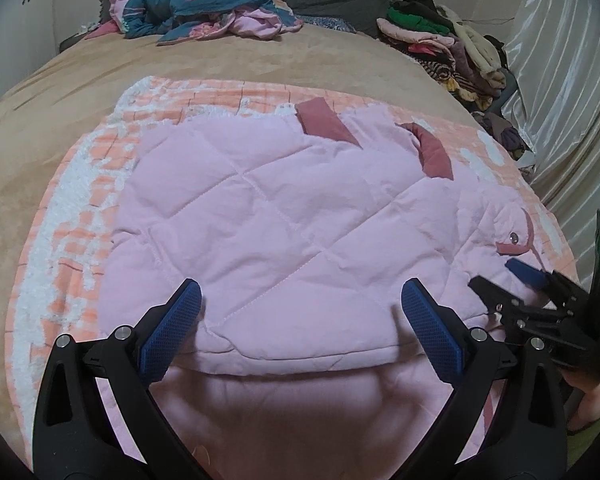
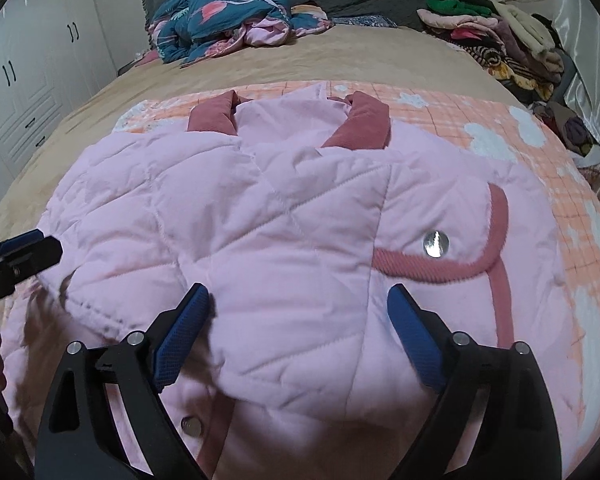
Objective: Fold large clothes
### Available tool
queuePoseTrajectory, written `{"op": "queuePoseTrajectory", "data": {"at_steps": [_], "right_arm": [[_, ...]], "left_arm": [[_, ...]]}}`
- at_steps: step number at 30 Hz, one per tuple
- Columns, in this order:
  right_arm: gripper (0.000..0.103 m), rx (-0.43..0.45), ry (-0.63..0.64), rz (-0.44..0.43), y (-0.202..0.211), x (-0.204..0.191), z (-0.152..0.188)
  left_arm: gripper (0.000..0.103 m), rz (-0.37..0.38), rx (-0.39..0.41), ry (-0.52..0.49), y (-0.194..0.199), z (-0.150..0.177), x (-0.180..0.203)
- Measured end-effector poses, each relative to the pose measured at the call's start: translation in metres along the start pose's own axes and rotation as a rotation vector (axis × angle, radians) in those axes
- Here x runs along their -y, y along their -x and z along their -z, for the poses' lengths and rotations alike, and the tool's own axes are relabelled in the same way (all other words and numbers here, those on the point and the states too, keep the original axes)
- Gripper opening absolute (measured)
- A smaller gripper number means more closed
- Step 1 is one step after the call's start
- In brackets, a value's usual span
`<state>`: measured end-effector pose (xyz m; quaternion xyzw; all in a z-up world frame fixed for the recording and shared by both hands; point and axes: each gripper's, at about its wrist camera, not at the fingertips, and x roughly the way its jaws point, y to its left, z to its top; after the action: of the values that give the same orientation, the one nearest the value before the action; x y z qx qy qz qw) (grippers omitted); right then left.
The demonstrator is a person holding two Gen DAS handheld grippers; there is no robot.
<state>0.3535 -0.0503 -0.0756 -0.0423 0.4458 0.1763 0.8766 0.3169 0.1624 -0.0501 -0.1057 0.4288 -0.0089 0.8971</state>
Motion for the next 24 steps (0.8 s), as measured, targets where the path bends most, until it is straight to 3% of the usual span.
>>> {"op": "queuePoseTrajectory", "data": {"at_steps": [13,24], "right_arm": [[0.096,0.057,-0.096,-0.046,0.035,0.004,0.015],[0.097,0.141,-0.129,-0.088,0.083,0.005,0.019]], "left_arm": [[0.094,0.026,0.064,0.045,0.034,-0.001,-0.011],[0.094,0.005,0.088,0.030,0.058,0.002,-0.010]]}}
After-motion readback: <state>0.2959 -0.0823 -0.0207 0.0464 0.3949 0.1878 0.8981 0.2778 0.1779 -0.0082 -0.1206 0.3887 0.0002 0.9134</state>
